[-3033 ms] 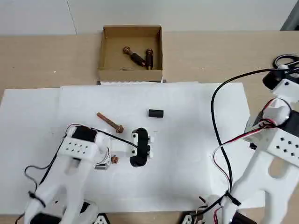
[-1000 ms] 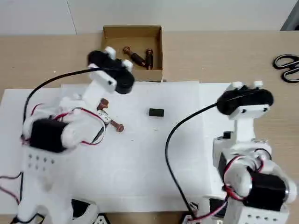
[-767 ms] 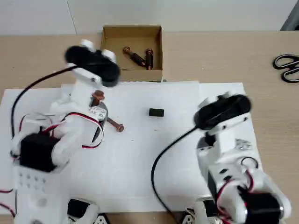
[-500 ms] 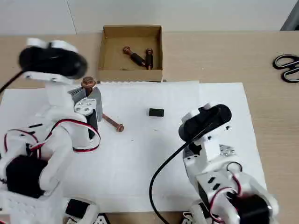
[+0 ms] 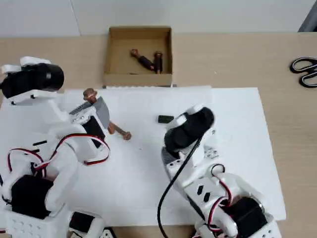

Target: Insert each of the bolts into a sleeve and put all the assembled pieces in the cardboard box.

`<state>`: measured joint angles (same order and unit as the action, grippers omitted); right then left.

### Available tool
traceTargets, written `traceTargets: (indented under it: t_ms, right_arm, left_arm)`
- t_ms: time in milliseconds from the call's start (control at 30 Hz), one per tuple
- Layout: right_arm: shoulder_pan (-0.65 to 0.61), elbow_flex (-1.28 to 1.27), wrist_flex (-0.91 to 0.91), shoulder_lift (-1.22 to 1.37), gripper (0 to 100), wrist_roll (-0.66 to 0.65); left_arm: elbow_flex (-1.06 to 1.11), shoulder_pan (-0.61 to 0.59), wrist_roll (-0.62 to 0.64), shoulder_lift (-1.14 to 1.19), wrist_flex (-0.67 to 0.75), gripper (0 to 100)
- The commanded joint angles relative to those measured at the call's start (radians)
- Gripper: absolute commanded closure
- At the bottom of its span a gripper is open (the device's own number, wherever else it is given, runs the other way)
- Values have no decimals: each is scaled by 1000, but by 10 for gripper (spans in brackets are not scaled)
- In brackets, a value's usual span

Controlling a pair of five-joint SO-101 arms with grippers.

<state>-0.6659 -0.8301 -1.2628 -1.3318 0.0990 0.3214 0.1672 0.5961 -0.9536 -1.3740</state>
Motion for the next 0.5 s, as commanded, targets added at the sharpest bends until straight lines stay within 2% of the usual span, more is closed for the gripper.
traceTargets:
  t_ms: [0, 133, 300, 467]
  right_arm:
    - [-81, -2, 45, -5, 995, 8]
    - [-90, -2, 76, -5, 995, 8]
    - [-93, -43, 128, -5, 995, 8]
    - [-114, -91, 185, -5, 995, 8]
  left_arm:
    - [24, 32, 5, -18, 52, 994]
    - [48, 163, 14, -28, 55, 994]
    - [79, 302, 115, -28, 109, 994]
    - [120, 341, 133, -28, 184, 994]
